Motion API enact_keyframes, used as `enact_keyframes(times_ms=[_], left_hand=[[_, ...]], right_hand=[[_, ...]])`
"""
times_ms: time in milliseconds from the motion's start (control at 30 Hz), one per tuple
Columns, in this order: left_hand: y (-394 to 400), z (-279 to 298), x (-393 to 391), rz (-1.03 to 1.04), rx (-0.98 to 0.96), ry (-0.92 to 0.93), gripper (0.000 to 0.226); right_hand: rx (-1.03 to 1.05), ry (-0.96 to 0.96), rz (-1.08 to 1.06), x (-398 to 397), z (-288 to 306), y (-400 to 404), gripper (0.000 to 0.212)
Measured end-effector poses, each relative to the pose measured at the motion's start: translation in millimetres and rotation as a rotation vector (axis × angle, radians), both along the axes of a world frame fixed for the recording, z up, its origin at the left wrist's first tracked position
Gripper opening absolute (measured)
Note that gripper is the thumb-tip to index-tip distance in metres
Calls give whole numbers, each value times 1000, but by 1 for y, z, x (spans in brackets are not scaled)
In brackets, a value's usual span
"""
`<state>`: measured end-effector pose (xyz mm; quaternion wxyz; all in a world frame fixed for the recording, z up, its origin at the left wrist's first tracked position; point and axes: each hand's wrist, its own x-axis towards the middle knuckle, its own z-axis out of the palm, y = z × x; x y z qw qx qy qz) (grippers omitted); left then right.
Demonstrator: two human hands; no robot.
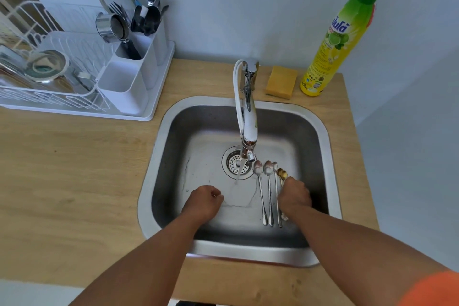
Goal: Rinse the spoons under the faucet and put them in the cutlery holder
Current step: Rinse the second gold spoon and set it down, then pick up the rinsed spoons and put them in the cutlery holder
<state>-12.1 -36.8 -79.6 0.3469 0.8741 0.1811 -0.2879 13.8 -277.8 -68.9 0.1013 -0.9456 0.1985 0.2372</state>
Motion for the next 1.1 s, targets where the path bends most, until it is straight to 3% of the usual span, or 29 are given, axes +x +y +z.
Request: enact_keyframes(times_ms=[433, 833, 967, 1100], left_hand=[[26, 12, 29, -123, 121, -51, 24], [29, 163, 191, -243, 344, -557, 29], [3, 195, 222, -282, 342, -637, 34], [-30, 210, 234, -509, 401, -655, 51]], right_hand=[[52, 26, -27, -4, -1, -4, 26], [87, -9, 79, -19, 4, 2, 27], [86, 40, 176, -27, 7, 4, 27], [86, 42, 262, -33, 7, 8, 25]])
